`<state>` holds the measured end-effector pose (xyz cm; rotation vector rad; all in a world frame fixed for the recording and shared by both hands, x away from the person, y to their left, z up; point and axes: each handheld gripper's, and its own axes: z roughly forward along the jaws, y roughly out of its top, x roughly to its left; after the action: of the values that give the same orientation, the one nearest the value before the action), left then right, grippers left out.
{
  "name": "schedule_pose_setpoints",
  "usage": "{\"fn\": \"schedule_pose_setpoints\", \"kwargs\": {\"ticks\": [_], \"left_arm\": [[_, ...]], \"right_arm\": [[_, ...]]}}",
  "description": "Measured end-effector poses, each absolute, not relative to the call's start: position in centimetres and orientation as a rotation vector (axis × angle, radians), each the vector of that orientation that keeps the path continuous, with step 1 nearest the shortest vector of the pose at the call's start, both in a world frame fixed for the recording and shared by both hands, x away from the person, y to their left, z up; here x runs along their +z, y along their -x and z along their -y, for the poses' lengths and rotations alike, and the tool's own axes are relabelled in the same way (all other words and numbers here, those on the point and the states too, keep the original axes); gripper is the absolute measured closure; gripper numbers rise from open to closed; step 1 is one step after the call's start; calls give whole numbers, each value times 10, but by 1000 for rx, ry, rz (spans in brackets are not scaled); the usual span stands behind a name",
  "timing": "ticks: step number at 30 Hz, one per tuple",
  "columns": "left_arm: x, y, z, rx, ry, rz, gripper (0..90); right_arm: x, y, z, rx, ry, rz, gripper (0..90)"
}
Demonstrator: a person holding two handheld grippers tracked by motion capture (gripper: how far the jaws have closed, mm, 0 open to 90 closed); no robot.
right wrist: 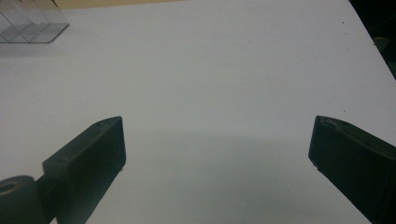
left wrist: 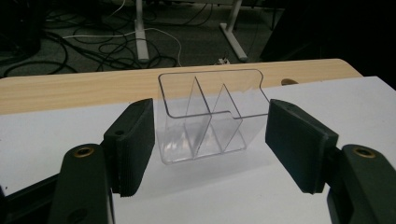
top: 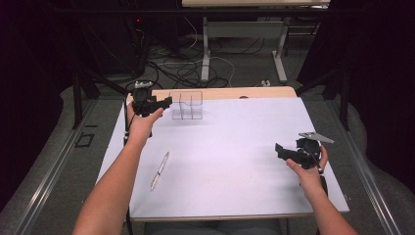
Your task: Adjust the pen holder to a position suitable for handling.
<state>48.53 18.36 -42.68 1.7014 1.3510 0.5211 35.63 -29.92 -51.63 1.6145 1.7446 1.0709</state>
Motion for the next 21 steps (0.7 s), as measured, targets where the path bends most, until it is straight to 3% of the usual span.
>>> {"fn": "schedule_pose_setpoints", "kwargs": {"ticks": [17, 21], "left_arm": [[-423, -524, -171, 542, -1736, -1395, 362], [-428, -530, -172, 522, -1709, -1420, 409]], "right_arm": [[-517, -357, 299, 1081, -1621, -1749, 36], [-517, -357, 300, 1086, -1615, -1756, 38]]}}
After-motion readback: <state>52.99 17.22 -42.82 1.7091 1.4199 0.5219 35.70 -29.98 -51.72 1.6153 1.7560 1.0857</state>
